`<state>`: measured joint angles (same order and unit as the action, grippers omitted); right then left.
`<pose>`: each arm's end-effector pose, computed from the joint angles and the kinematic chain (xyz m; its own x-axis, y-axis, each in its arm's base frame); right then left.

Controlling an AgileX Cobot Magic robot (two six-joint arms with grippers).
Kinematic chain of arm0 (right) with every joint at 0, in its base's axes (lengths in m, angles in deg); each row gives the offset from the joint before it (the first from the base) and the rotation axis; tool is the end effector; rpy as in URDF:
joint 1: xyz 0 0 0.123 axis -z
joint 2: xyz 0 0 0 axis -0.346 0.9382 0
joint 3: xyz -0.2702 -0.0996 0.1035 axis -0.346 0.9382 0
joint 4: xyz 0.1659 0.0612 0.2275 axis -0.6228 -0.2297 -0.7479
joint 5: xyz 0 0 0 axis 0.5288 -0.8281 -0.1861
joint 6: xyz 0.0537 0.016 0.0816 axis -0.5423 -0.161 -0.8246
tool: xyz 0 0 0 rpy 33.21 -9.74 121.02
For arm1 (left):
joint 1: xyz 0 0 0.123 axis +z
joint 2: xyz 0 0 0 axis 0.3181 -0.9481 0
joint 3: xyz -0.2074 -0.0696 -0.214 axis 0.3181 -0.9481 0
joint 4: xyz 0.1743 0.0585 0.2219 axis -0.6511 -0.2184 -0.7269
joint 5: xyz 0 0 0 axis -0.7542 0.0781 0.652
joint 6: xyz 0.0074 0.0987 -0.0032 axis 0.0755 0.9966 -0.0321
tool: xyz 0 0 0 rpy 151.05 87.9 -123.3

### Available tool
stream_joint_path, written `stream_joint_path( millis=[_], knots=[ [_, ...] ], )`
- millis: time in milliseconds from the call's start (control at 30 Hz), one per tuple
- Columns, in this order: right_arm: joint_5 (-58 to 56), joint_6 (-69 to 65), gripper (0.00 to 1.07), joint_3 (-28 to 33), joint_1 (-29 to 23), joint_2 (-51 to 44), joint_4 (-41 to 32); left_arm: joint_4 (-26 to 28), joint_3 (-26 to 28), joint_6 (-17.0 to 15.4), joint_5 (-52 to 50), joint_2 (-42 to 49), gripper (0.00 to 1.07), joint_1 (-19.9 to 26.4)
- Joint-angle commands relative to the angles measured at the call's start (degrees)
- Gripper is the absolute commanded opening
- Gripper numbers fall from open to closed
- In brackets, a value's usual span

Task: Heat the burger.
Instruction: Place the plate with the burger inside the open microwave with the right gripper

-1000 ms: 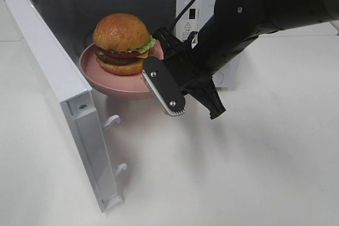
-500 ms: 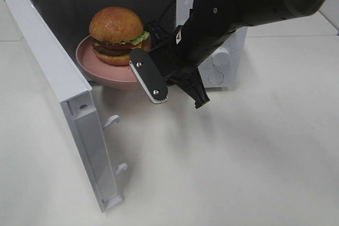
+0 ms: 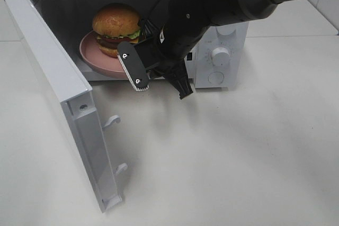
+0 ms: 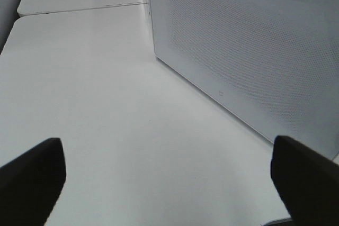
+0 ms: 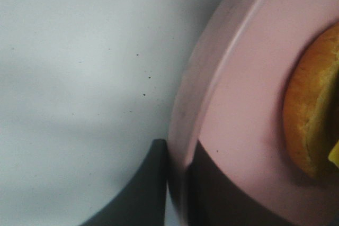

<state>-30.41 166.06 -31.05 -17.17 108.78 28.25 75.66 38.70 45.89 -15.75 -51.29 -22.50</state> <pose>0.4111 0.3045 0.1603 0.5540 -0.8309 0.0518 -0.6347 -0.4618 -0.6196 0.0123 -0.0067 0.2929 -0.4281 0.1032 -0.8978 0.1544 0.9872 0.0398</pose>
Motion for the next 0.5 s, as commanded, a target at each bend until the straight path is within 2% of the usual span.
stream_joint_path(
  millis=[33,367,500],
  knots=[
    [1.32,-4.30,0.00,-3.21,0.46,0.52,2.12,-0.17,-0.17,0.00,-0.57,1.03,0.98,-0.23],
    [-2.98,-9.17,0.00,-13.69,0.46,7.51,4.01,-0.17,-0.17,0.00,-0.57,1.03,0.98,-0.23],
    [-3.27,-10.31,0.00,-15.93,0.46,9.05,4.07,-0.17,-0.17,0.00,-0.57,1.03,0.98,-0.23]
  ],
)
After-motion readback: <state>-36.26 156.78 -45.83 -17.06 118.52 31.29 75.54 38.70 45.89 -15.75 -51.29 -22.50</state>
